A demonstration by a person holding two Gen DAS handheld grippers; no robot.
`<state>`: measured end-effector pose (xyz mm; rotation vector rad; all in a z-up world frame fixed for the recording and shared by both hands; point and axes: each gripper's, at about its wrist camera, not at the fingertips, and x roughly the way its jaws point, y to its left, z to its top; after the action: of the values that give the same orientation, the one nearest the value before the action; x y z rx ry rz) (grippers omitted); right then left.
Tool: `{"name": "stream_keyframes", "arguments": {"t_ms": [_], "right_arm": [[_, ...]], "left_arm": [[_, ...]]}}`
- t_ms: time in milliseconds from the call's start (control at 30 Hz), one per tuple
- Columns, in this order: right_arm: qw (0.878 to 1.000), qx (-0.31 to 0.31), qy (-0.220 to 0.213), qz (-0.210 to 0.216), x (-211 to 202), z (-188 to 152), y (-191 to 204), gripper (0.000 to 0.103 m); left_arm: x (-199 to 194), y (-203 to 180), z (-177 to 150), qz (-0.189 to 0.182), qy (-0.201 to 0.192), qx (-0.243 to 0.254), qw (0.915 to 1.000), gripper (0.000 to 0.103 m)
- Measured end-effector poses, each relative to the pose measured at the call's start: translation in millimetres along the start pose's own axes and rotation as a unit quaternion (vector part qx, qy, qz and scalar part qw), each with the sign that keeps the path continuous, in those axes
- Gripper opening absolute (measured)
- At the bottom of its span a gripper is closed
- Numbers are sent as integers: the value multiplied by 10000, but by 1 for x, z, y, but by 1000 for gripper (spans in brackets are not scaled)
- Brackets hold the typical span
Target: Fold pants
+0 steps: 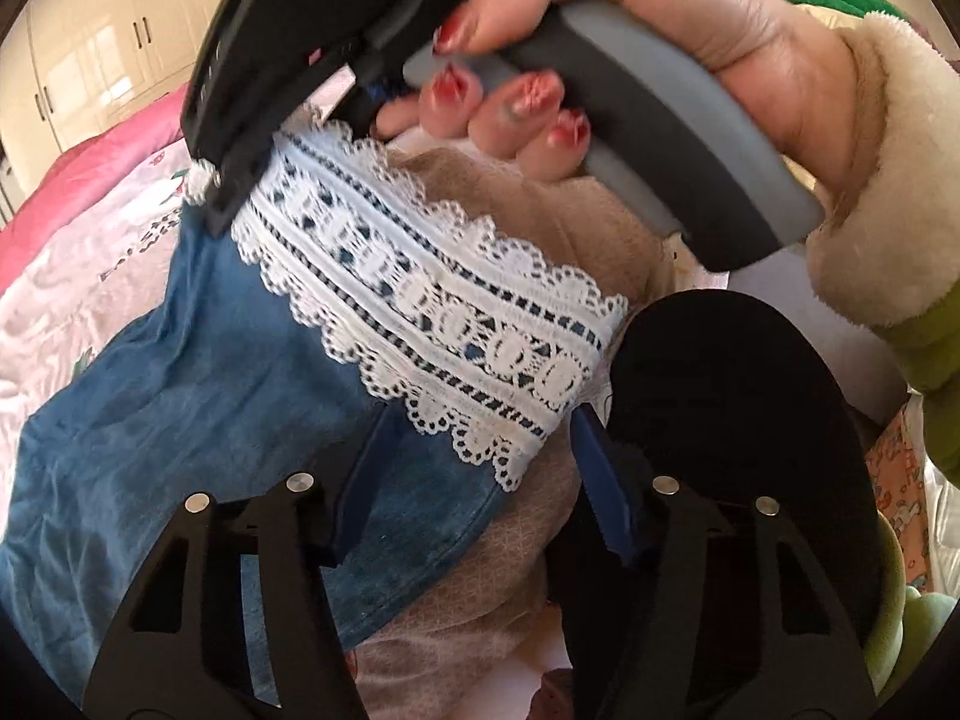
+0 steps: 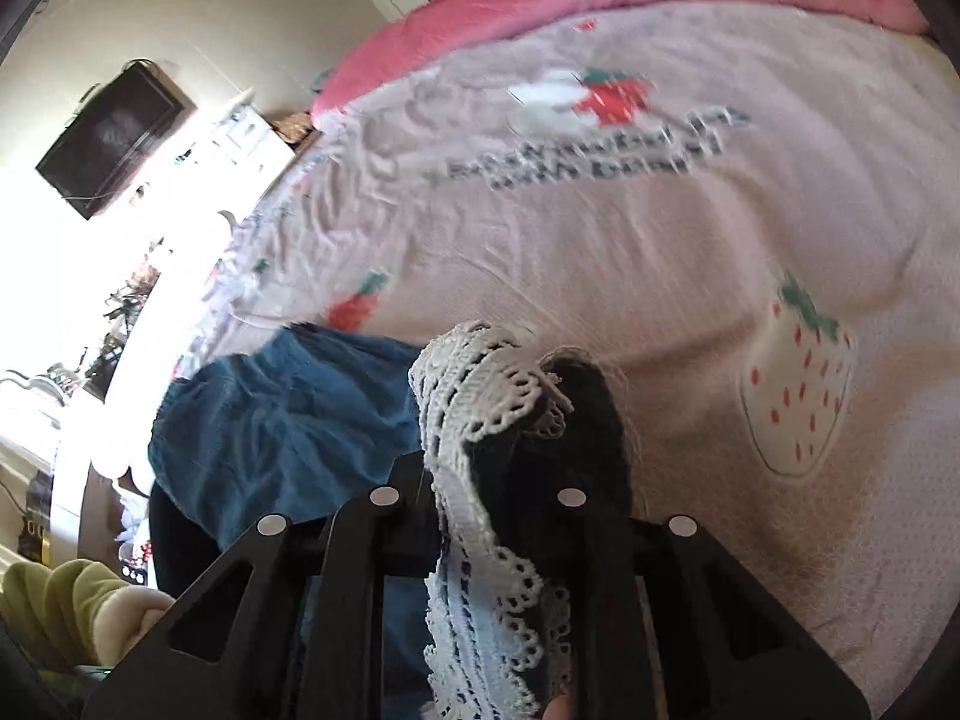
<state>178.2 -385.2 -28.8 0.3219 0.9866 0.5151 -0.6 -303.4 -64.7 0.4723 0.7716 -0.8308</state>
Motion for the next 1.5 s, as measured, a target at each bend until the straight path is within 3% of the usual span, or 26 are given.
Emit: {"name": "stream_keyframes", "arguments": {"t_ms": [200, 333, 500, 600, 733, 867, 1033, 1167, 1200, 1233, 1333, 1500], "right_arm": [[9990, -39, 204, -387, 6, 2, -2, 21], [9977, 20, 101, -667, -5, -4, -15, 51], [9974, 89, 133, -708, -11, -12, -28, 52], [9974, 134, 184, -682, -7, -16, -31, 53], [9979, 238, 220, -568, -4, -17, -33, 54], [9981, 414, 211, -393, -11, -16, -39, 54], [9972, 632, 278, -291, -16, -19, -45, 56], [9970, 623, 393, -257, -9, -19, -38, 57], [9970, 610, 389, -286, -7, -18, -36, 54], [9972, 572, 399, -279, -5, -18, -33, 39], [9978, 525, 354, -186, -3, -17, -25, 18], [9987, 438, 124, -240, -15, -12, -7, 15]], "left_arm": [[0, -10, 4, 47, -3, 103, 9999, 52], [2, -17, 6, 93, -20, 181, 9998, 51], [8, -27, 8, 223, -14, 289, 9993, 47], [10, -36, 8, 442, -30, 436, 9981, 34], [5, -37, 8, 457, -53, 443, 9980, 16], [-5, -19, 9, 221, -111, 177, 9995, 7], [-29, 6, 9, -287, -341, -446, 9980, 7], [-44, 17, 7, -403, -495, -624, 9960, 7], [-46, 18, 7, -391, -532, -618, 9959, 7], [-48, 18, 8, -401, -546, -626, 9957, 7], [-50, 17, 4, -384, -546, -636, 9957, 7], [-50, 24, 2, -413, -610, -698, 9948, 7]]}}
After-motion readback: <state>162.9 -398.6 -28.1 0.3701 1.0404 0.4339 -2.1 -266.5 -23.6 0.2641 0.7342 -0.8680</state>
